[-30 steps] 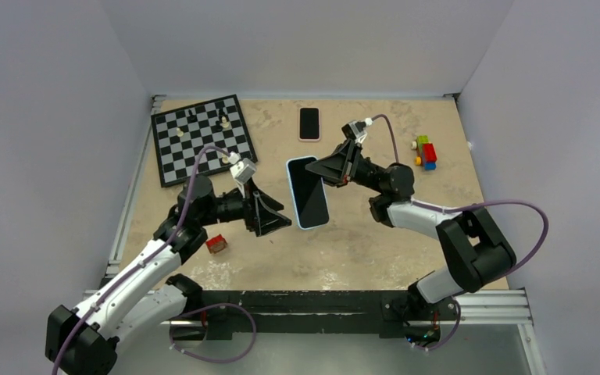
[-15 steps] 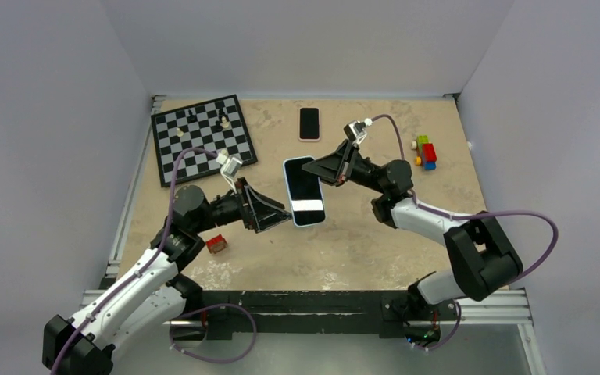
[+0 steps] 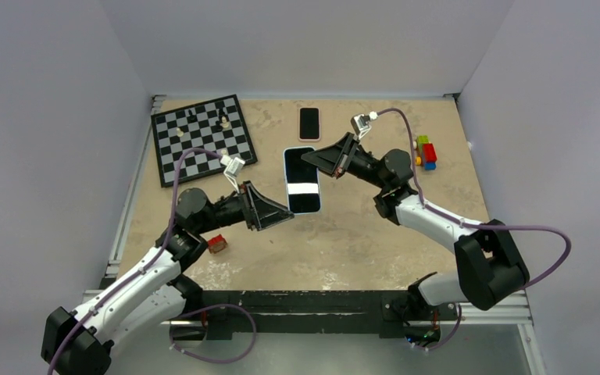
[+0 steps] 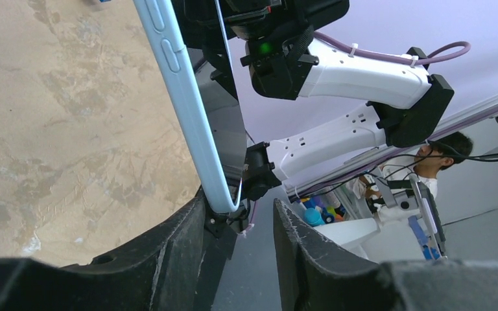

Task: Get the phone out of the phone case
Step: Remove the phone case from the phone.

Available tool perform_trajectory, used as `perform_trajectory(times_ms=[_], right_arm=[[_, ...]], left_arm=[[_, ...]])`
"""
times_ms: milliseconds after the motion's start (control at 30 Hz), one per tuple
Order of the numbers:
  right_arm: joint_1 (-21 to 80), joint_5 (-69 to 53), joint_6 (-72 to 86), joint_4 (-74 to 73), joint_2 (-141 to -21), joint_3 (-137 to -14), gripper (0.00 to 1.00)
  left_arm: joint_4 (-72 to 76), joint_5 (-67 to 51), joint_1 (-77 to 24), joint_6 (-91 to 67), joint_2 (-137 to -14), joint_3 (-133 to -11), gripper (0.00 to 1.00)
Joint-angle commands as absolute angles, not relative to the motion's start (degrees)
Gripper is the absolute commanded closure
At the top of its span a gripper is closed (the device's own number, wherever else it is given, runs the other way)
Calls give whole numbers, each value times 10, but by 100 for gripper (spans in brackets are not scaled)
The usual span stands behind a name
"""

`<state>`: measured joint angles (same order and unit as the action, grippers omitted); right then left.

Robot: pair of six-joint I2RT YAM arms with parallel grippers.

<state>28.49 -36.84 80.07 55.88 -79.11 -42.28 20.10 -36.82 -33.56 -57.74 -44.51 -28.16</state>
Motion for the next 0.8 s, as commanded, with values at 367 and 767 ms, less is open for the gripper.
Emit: perform_trajectory(times_ms=[367,767], right_arm=[[284,-343,792,568,-774,-459,100],[284,-352,812,579,-766,-449,100]], left_arm=[[258,-398,-345,-572,-491,-298,63],[286,-390,-345,-539,-503,-298,80]])
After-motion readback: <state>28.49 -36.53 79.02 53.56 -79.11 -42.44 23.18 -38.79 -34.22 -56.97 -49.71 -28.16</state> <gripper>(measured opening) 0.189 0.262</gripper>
